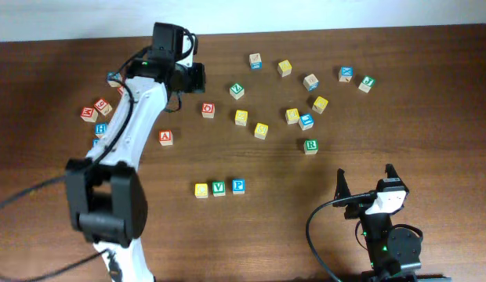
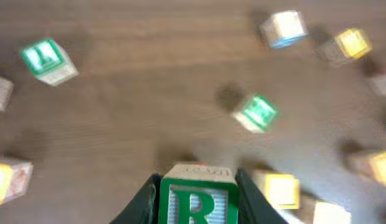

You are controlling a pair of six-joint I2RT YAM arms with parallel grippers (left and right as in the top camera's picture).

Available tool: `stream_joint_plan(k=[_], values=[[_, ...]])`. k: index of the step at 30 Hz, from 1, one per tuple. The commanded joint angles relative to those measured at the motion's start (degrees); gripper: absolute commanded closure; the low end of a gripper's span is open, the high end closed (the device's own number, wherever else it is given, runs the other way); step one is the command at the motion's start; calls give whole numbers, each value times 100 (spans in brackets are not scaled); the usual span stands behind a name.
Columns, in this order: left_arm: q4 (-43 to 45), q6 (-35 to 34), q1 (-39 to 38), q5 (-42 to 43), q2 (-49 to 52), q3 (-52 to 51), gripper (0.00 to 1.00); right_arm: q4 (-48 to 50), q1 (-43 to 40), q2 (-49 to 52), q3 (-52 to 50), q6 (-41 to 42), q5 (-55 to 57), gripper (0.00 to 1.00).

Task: Spell out CVPR
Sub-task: 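Place the R block to the right of the P block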

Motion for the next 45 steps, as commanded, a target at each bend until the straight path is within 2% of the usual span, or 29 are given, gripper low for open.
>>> stream_joint_plan(k=[1, 6, 9, 13, 15, 20, 23, 25, 31, 45], values=[[-706, -221, -352, 938, -553, 50, 78, -44, -42, -37, -31, -37, 9, 2], [-1895, -693, -1224, 1034, -570, -52, 78, -44, -42, -37, -31, -37, 9, 2], [-2124, -1163, -1764, 909, -568, -332, 78, -44, -42, -37, -31, -37, 9, 2], [-1985, -2100, -2490, 306, -568, -1095, 78, -44, -42, -37, -31, -37, 9, 2], [-1626, -2636, -2844, -129, -568, -1633, 77, -44, -42, -37, -31, -37, 9, 1], [-739, -3294, -3318, -520, -568, -2400, 77, -44, -42, -37, -31, -37, 9, 2], [-527, -3742, -3536, -1239, -568, -2671, 77, -44, -42, -37, -31, -37, 9, 2], [-501, -3812, -3613, -1504, -568, -2695, 76, -44, -42, -37, -31, -37, 9, 2], [-400, -3812, -3650, -1545, -568, -2730, 76, -44, -42, -37, -31, -37, 9, 1], [-337, -3810, -3650, -1606, -557, -2732, 65, -44, -42, -37, -31, -37, 9, 2]])
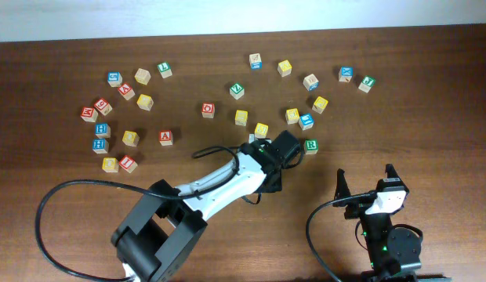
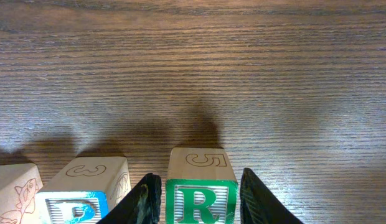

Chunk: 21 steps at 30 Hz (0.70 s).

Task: Spell out CVPR
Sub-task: 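Place the R block to the right of the P block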

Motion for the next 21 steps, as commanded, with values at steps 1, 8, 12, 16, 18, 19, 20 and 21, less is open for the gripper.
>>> stream_joint_plan(k=[1, 8, 12, 16, 18, 19, 20, 21], values=[[11, -72, -28, -109, -63, -70, 66, -46, -42, -37, -31, -39, 9, 2], [-22, -72, -28, -76, -63, -70, 80, -46, -42, -37, -31, -39, 9, 2], [-57, -74, -28, 275, -63, -70, 79, -46, -42, -37, -31, -39, 9, 2], [-81, -74, -22, 232, -63, -70, 77, -46, -42, -37, -31, -39, 9, 2], [-101, -98, -22, 210, -63, -70, 77, -46, -42, -37, -31, -39, 9, 2], [-157, -229, -22, 188, -63, -70, 76, -46, -42, -37, -31, -39, 9, 2], [-249, -407, -24, 127, -63, -70, 76, -46, -42, -37, -31, -39, 9, 2], [-323, -553, -24, 59, -66, -70, 75, -46, -42, -37, -31, -39, 9, 2]])
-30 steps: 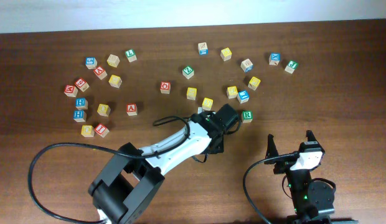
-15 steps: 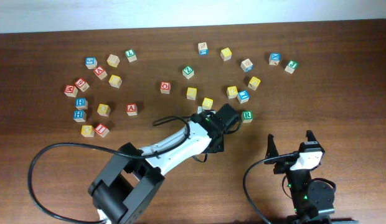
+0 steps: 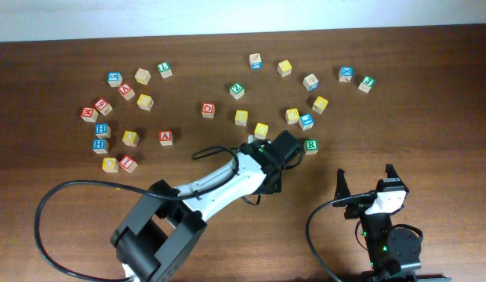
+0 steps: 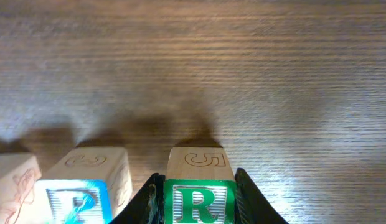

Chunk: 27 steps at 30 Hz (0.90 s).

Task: Spell out CVPR
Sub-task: 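Place the R block to the right of the P block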

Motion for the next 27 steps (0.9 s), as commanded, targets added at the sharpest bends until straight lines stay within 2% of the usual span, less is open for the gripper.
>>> stream_joint_plan(k=[1, 13, 16, 18, 27], values=[[-197, -450, -24, -72, -52, -70, 75, -46, -42, -37, -31, -39, 9, 1], [7, -409, -24, -348, -55, -70, 70, -46, -42, -37, -31, -39, 9, 2], [138, -4, -24, -348, -55, -70, 69, -46, -42, -37, -31, -39, 9, 2], [142, 7, -24, -321, -55, -68, 69, -46, -42, -37, -31, -39, 9, 2], [76, -103, -24, -70, -55, -68, 74, -46, -42, -37, -31, -39, 9, 2]])
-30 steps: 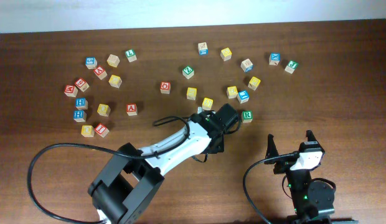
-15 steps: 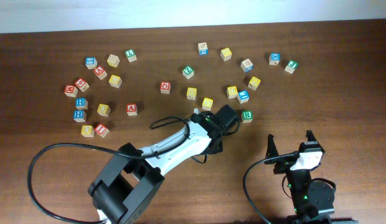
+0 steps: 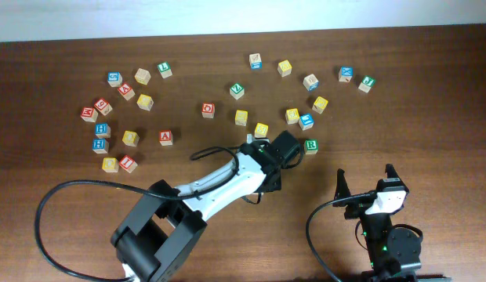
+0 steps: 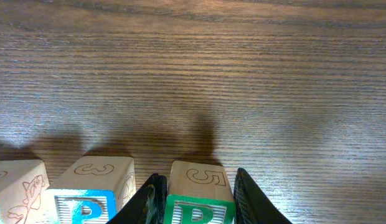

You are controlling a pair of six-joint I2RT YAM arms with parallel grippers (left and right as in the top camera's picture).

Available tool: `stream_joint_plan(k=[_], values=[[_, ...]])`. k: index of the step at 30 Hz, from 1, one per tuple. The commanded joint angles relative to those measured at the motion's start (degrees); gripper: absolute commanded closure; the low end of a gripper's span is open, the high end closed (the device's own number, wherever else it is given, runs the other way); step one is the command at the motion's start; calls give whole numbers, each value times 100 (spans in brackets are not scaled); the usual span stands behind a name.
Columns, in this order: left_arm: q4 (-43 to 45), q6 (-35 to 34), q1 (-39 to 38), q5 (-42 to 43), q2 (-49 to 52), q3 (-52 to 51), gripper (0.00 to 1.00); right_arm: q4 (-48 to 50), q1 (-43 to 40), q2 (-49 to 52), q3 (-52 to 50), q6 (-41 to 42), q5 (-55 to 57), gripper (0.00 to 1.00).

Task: Spell out CVPR
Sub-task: 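Place the R block to the right of the P block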

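Observation:
My left gripper (image 4: 196,177) is shut on a green R block (image 4: 199,186) that rests on the wood table (image 4: 243,74). The block shows an engraved 5 on its far side. Immediately left of it stands the blue P block (image 4: 87,186), and a third block (image 4: 12,183) with a fish engraving shows at the frame's left edge. In the overhead view the left arm (image 3: 227,176) covers the spelled row. My right gripper (image 3: 366,182) is open at the front right, holding nothing.
Loose letter blocks lie in a cluster at the back left (image 3: 121,117) and are scattered across the back middle and right (image 3: 306,94). A second green R block (image 3: 310,146) sits just right of the left wrist.
The R block sits lower in the left wrist view, its green face now about level with the P's face. The overhead view looks the same.
First my left gripper held the R block in the air over the back of the table, with three blocks in a row at the front. Then the R stood on the table right of the P. It remains there between the fingers.

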Motion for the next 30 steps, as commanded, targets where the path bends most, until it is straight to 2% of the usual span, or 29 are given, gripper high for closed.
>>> stream_joint_plan(k=[1, 7, 14, 24, 30], values=[[-66, 9, -22, 245, -52, -52, 74, -44, -42, -37, -31, -39, 7, 2], [4, -72, -7, 94, -52, -52, 75, -44, -42, -37, -31, -39, 7, 2], [24, -101, 369, 74, -52, -52, 76, -44, -42, -37, -31, -39, 7, 2], [103, -98, 396, 914, -52, -52, 75, -44, -42, -37, -31, -39, 7, 2], [90, -98, 396, 970, -52, -52, 74, -44, -42, -37, -31, -39, 7, 2]])
